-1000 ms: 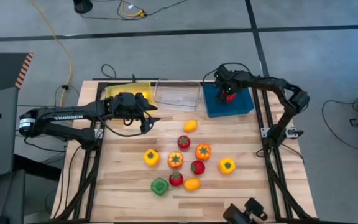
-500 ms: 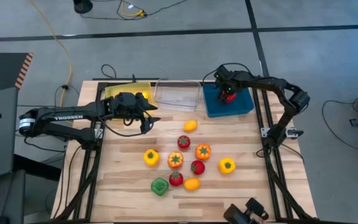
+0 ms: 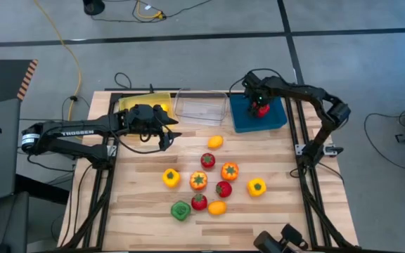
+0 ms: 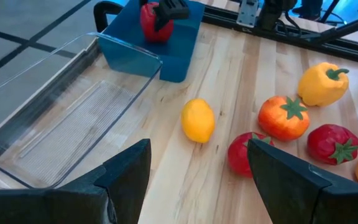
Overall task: Sort produce into baskets
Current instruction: Put the red bell pepper into the blue bin, then put the top yellow lemon into the yellow bin
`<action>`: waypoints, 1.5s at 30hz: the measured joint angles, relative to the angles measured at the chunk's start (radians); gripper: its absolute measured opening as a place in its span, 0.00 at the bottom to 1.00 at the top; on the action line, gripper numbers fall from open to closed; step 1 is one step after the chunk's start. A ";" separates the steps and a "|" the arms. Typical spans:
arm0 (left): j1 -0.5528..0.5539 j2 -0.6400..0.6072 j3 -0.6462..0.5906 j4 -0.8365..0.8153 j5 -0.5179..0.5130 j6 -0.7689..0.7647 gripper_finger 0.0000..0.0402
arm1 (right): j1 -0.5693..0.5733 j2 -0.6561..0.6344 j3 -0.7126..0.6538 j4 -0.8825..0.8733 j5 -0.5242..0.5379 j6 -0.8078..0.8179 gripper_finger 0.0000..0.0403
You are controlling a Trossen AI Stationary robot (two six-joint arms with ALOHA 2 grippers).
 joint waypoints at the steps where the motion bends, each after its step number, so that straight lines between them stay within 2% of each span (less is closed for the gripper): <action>1: 0.000 0.000 0.000 0.000 0.000 0.000 0.63 | 0.000 -0.001 0.013 -0.006 0.000 0.000 0.98; 9: 0.000 0.000 0.000 0.008 0.000 -0.001 0.63 | 0.001 -0.003 0.118 -0.061 0.000 -0.022 0.98; 15: -0.002 0.000 0.000 0.128 0.000 0.024 0.63 | 0.013 -0.019 0.200 -0.166 0.000 -0.023 0.98; 22: -0.055 0.018 0.000 0.241 -0.001 0.096 0.63 | 0.070 -0.151 0.205 -0.146 -0.001 0.013 0.98; 27: -0.099 0.075 0.013 0.297 -0.059 0.107 0.63 | 0.130 -0.244 0.205 -0.142 -0.004 0.054 0.98; 35: -0.133 0.300 0.194 0.264 -0.086 0.030 0.63 | 0.259 -0.331 0.205 -0.126 -0.008 0.064 0.98; 42: -0.156 0.580 0.464 0.007 -0.219 -0.008 0.63 | 0.375 -0.348 0.205 -0.136 -0.008 0.066 0.98; 45: -0.157 0.692 0.562 -0.073 -0.233 -0.009 0.63 | 0.422 -0.353 0.205 -0.140 -0.008 0.067 0.98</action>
